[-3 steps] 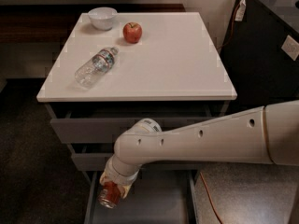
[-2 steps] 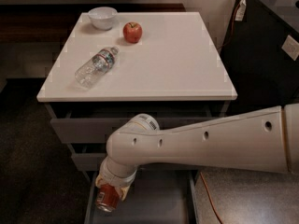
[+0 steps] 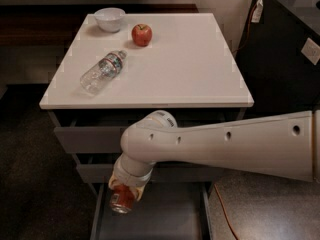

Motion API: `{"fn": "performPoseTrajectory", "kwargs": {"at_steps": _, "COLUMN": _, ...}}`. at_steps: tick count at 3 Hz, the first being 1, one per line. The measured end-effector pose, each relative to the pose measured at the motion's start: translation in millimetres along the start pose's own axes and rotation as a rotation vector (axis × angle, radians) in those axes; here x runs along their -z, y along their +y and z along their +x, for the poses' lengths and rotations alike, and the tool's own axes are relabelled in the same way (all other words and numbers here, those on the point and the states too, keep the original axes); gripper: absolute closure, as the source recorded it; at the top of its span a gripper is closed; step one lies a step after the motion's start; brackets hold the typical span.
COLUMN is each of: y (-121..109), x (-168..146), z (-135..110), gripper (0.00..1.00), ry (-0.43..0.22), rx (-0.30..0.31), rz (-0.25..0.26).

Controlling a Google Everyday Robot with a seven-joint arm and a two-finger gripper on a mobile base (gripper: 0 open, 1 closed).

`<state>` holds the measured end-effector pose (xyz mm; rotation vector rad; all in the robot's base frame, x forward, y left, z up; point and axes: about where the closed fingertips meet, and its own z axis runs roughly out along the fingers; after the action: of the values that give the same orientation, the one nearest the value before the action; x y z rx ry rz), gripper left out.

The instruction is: Pick coke can from bottom drawer and place on counter

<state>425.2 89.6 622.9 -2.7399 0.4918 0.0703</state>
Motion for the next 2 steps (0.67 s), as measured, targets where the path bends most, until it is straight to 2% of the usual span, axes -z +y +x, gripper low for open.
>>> {"fn": "performPoseTrajectory", "kwargs": {"at_steps": 2, "y": 8, "x": 40, "z": 63, "gripper": 1.0, "ry": 0.043, "rx": 0.111, "rz": 0.005}}
